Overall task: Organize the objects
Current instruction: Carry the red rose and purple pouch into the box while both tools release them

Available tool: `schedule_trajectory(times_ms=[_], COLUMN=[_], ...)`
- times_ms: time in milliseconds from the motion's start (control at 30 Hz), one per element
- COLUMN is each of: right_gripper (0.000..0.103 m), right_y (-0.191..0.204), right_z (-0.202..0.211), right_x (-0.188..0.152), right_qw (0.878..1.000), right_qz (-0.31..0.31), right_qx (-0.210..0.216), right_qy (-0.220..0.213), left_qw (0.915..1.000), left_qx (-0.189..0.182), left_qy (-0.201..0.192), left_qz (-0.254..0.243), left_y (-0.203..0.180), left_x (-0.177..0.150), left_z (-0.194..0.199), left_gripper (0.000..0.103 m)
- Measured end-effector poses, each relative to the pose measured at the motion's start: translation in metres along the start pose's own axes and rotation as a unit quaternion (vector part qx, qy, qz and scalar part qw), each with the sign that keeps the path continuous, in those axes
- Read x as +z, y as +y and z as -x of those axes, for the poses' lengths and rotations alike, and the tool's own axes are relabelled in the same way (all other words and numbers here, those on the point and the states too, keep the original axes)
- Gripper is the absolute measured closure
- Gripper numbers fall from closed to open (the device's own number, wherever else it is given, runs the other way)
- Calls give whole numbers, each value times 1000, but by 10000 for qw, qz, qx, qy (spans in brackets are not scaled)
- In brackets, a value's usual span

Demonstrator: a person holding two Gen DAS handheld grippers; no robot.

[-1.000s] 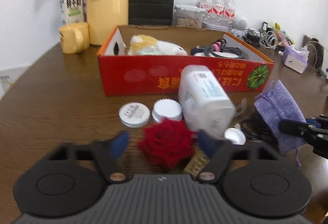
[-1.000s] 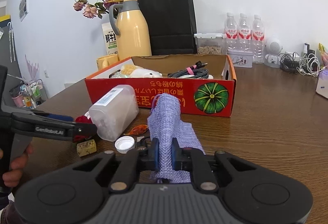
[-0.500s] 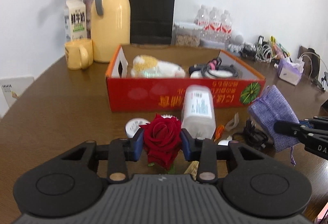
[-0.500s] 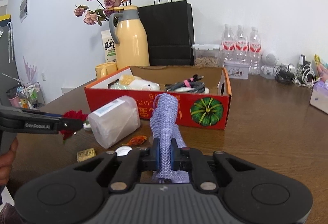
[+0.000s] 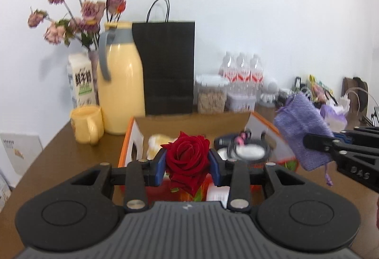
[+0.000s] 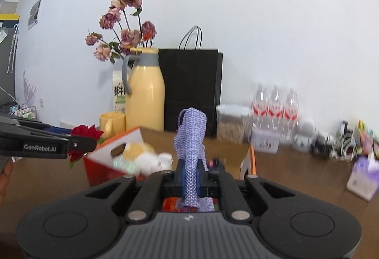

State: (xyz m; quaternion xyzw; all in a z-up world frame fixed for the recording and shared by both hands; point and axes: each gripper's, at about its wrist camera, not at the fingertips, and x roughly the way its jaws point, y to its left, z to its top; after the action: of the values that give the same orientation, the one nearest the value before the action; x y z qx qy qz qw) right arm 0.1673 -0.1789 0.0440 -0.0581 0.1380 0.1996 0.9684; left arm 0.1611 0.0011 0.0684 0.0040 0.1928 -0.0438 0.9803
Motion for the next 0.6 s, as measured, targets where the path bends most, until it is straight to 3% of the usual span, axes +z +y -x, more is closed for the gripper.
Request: schedule_trajectory(times_ms=[167, 300, 600], right_gripper=[96, 96, 96], right_y=[1, 6, 0], right_z=[-37, -79, -162], right_x=[26, 37, 20], right_qw=[9998, 9997, 9993], right_qz=[130, 231, 63], right_qx=[-93, -90, -281], right_qy=[-128, 6, 259], left_qw=[9998, 9997, 9984], left_qx=[71, 120, 361], left_qy=[-193, -183, 209], left_qz=[-2, 104, 386], left_y=[-7, -6, 8], left_x=[23, 39, 40], left_z=[-22, -53, -138], left_gripper=[65, 65, 65])
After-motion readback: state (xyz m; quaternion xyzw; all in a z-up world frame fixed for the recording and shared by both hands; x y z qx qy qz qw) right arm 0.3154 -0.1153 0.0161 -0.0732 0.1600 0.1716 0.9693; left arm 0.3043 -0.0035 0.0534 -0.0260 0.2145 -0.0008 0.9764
